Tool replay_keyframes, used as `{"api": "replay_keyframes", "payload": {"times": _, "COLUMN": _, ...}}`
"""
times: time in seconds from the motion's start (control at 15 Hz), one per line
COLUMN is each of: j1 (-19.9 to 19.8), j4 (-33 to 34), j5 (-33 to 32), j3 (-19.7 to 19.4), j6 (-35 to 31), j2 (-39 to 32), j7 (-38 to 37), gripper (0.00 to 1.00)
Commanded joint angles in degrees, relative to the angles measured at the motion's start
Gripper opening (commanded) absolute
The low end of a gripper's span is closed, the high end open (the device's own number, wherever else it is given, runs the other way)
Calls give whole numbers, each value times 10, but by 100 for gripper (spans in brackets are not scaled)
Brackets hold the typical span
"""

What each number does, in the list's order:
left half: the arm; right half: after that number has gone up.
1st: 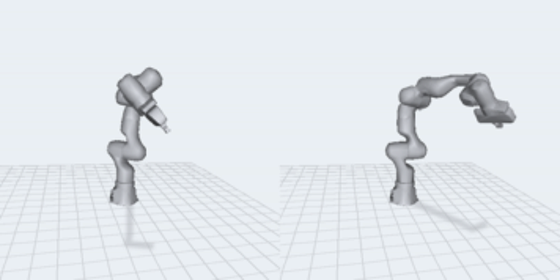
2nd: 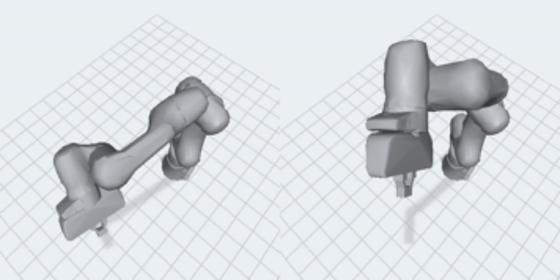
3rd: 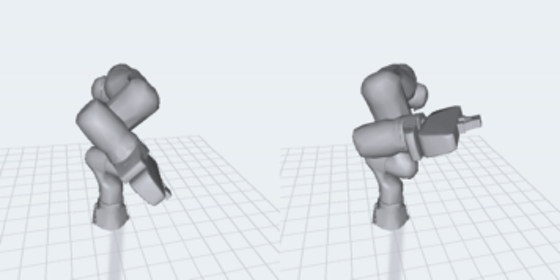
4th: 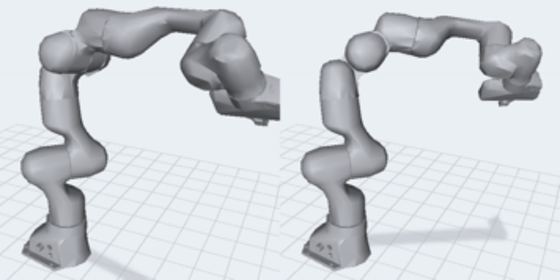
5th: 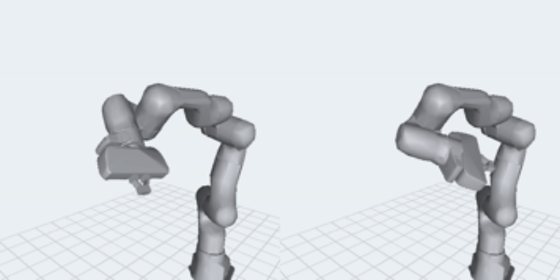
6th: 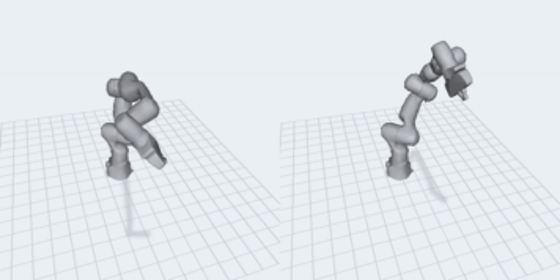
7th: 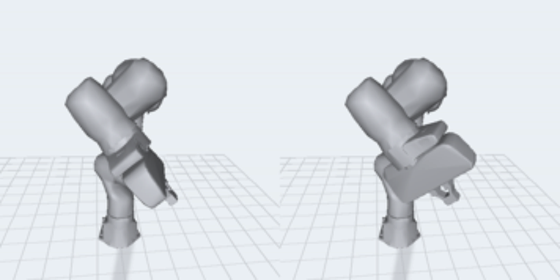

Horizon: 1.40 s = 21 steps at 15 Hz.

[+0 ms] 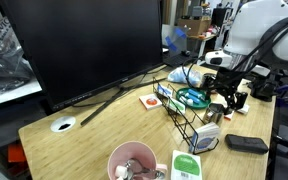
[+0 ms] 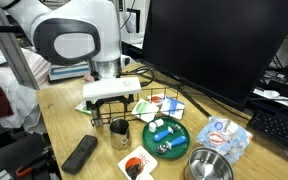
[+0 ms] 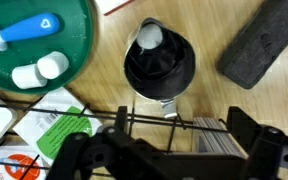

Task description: Move the silver jug to the left side of the desk

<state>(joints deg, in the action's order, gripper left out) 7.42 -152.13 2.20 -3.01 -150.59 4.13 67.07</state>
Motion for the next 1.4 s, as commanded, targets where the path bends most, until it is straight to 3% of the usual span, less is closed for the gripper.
{"api": "replay_keyframes", "payload": {"times": 0.0, "j1": -18, "j4": 10, "j5": -42, "j3": 15, "j6": -53, "j2": -34, "j7": -9, "gripper": 100}}
{"api": "replay_keyframes", "payload": {"times": 0.4, "j1": -26, "j4": 16, "j5": -1, "j3": 29, "j6": -83, "j2": -73, "j7": 10, "gripper": 100}}
{"api": "replay_keyframes", "payload": {"times": 0.87, "j1": -37, "j4": 30, "j5": -22, "j3": 47, "j6": -105, "j2": -99, "j7": 0, "gripper": 100}}
{"api": "replay_keyframes", "payload": {"times": 0.93, "j1": -38, "j4": 30, "j5": -24, "j3": 48, "j6": -109, "j2": -103, "j7": -1, "gripper": 94}}
{"api": "replay_keyframes", "payload": {"times": 1.07, "j1": -44, "j4": 32, "j5": -23, "j3": 51, "j6": -117, "j2": -113, "j7": 0, "gripper": 66}}
{"api": "replay_keyframes", "payload": {"times": 1.33, "j1": -57, "j4": 39, "j5": -17, "j3": 61, "j6": -127, "j2": -126, "j7": 3, "gripper": 37}}
